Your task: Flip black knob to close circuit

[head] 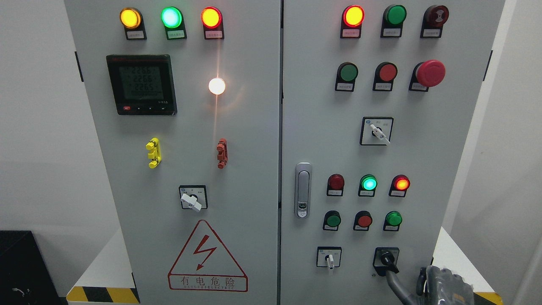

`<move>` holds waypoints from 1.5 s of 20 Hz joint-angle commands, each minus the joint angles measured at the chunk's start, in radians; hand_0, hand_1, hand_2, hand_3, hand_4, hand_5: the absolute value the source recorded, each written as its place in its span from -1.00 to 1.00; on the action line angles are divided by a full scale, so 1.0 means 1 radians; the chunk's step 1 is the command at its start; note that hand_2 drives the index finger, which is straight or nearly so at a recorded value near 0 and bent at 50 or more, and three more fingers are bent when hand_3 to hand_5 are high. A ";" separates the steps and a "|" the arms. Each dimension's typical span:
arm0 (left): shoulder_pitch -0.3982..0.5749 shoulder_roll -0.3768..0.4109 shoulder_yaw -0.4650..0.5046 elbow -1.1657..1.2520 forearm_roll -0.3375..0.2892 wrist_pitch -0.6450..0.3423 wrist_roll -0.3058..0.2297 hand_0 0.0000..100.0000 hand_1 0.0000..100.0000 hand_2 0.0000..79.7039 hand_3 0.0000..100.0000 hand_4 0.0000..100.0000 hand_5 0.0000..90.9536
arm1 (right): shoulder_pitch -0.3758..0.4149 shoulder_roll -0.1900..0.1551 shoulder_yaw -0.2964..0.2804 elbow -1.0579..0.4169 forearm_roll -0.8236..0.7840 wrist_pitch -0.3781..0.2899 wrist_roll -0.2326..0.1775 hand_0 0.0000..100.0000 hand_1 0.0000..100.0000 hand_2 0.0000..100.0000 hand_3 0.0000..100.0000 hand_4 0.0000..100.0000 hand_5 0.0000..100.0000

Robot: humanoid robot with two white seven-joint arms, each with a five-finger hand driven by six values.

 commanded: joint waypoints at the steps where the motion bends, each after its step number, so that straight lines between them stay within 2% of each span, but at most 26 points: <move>1: 0.023 0.000 0.000 -0.029 0.000 0.001 -0.001 -0.76 0.11 -1.00 -1.00 -1.00 -1.00 | -0.002 -0.002 -0.006 -0.004 -0.004 0.002 -0.004 -1.00 -1.00 0.74 1.00 0.92 1.00; 23: 0.023 0.000 0.000 -0.029 0.000 0.001 -0.001 -0.76 0.11 -1.00 -1.00 -1.00 -1.00 | 0.003 -0.003 0.011 -0.005 -0.007 -0.005 -0.002 -1.00 -1.00 0.73 1.00 0.92 1.00; 30: 0.023 0.000 0.000 -0.029 0.000 0.001 -0.001 -0.76 0.11 -1.00 -1.00 -1.00 -1.00 | 0.003 -0.003 0.050 0.004 -0.004 -0.001 -0.010 -1.00 -1.00 0.73 1.00 0.92 1.00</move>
